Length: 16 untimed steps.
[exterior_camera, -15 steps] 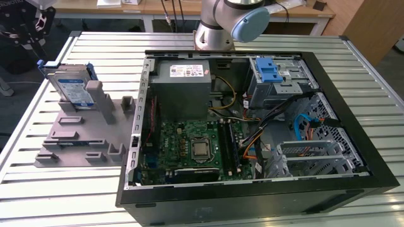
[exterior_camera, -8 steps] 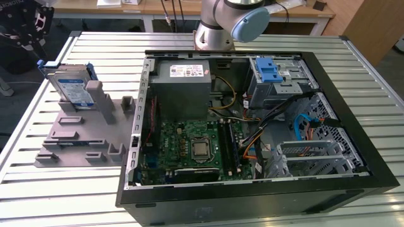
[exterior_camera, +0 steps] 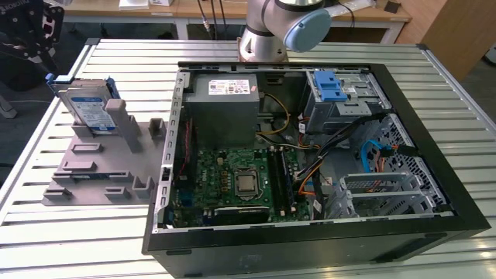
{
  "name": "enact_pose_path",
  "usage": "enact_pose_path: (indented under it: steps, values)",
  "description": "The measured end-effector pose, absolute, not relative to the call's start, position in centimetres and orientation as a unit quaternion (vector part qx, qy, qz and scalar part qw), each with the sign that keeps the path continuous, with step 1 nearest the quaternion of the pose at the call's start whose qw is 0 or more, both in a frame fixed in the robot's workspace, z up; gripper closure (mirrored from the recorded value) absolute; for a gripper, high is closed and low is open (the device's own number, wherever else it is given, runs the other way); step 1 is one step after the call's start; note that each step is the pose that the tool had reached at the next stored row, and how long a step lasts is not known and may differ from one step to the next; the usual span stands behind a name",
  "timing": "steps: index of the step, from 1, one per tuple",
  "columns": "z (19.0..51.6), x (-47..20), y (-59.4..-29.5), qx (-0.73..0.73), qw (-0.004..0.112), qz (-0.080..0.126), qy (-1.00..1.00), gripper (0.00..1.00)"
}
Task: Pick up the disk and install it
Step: 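Pick up the disk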
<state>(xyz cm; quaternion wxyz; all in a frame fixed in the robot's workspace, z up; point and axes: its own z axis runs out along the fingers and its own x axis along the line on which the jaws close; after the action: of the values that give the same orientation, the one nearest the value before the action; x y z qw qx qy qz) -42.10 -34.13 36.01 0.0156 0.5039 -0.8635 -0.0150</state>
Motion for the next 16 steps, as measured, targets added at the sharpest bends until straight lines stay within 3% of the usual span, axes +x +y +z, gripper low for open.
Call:
enact_pose_path:
  steps: [16]
  values:
    - [35.83,-42.1,-34.13,0.624,0.018,-0.013,-0.781,0.89]
